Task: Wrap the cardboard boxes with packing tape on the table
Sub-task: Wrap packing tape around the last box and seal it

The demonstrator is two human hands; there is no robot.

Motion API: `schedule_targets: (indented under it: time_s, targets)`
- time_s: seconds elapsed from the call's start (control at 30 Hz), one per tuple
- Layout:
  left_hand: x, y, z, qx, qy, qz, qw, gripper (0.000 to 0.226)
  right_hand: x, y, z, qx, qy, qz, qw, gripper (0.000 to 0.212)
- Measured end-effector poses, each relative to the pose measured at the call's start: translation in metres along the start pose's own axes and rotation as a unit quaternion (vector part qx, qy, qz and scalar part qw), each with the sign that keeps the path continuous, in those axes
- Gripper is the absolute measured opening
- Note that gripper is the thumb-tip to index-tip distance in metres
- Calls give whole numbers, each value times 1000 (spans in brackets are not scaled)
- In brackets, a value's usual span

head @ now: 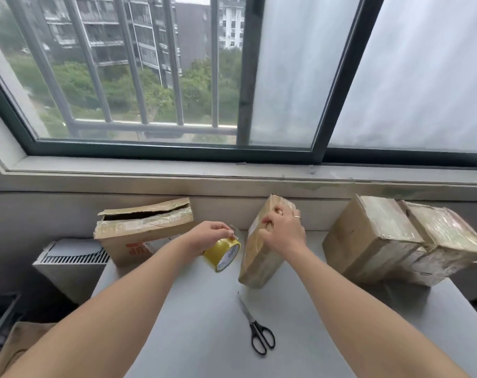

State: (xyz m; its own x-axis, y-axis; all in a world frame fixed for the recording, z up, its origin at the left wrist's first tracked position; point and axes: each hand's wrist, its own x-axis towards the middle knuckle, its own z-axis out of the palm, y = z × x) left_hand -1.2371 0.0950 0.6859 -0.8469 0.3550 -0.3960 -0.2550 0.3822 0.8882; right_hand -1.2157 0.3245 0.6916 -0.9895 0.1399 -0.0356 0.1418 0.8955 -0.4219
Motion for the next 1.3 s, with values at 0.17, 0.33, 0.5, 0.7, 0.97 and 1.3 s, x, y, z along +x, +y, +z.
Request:
schedule_targets:
  time_s: [0.17,0.33,0.5,0.7,0.97,1.3]
  targets:
    - [24,27,55,14,-20,-4,1000,16,-4,64,-37,-107,14,-53,993,40]
    - [42,45,111,23,-57,8,998,16,-9,135,-63,-182,-9,-35,983,50]
    - [46,55,130,56,-92,7,994,13,-15,167,-56,-167,-62,-26,984,46]
    - [44,68,112,64,-85,31,994,11,0,139,-55,-161,1,-6,987,37]
    - [25,50,35,59,12,60,996,11,36,16,-50,241,-90,-80,963,44]
    - [-6,4,-84,76,50,45,995,15,49,-119,15,139,-87,-187,969,14]
